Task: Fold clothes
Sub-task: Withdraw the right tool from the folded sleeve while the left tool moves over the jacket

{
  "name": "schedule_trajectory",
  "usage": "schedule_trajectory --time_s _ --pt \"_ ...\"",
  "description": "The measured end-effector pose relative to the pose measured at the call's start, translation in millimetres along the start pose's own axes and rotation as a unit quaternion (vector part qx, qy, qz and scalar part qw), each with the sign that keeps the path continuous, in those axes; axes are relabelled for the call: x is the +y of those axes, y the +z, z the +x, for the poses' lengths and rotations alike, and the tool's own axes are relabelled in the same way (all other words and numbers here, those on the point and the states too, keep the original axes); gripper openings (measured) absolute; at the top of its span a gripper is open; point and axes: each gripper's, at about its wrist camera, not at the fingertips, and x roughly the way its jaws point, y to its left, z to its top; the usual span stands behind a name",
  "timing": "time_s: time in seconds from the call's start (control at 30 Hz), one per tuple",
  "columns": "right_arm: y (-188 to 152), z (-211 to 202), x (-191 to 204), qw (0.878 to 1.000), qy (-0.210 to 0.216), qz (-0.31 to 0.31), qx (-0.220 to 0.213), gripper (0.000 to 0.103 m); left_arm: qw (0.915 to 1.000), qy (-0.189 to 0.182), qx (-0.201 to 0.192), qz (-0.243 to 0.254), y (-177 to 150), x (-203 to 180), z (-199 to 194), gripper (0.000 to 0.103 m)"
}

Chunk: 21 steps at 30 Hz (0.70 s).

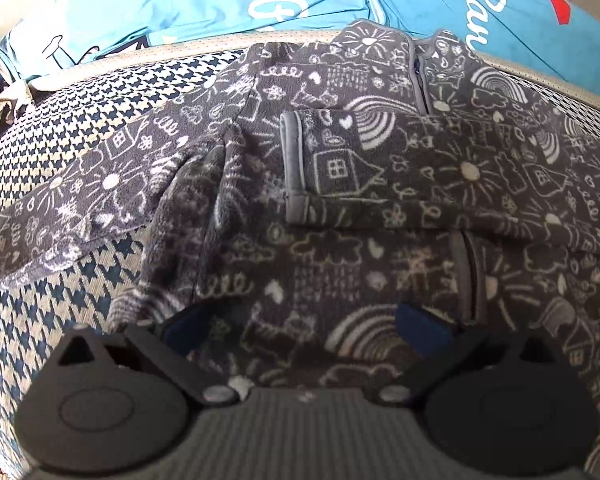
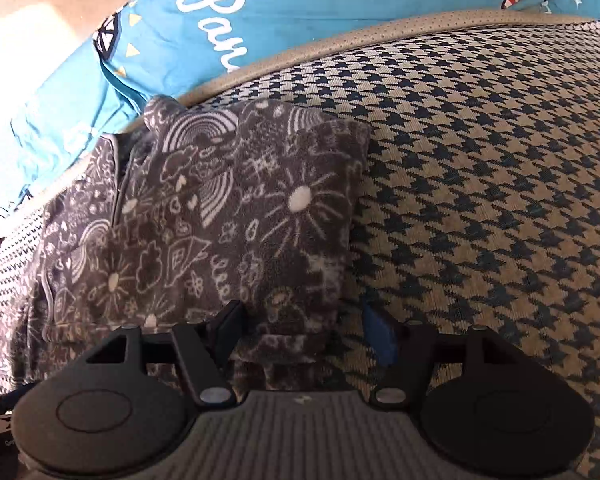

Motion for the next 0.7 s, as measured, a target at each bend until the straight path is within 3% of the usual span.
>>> schedule_trajectory --time_s 0.43,0.7 --pt "-5.5 -10.1 0.6 0.998 -0.001 -0.056 -0.006 0.067 1.0 0.002 -0.001 0.01 -2.8 0.2 1.3 0.103" --pt "9.5 -31.9 -31.0 0.997 0.007 0.024 -0.066 0.067 0.9999 0.011 -0.006 0.01 -4.3 -2.8 0.7 0.103"
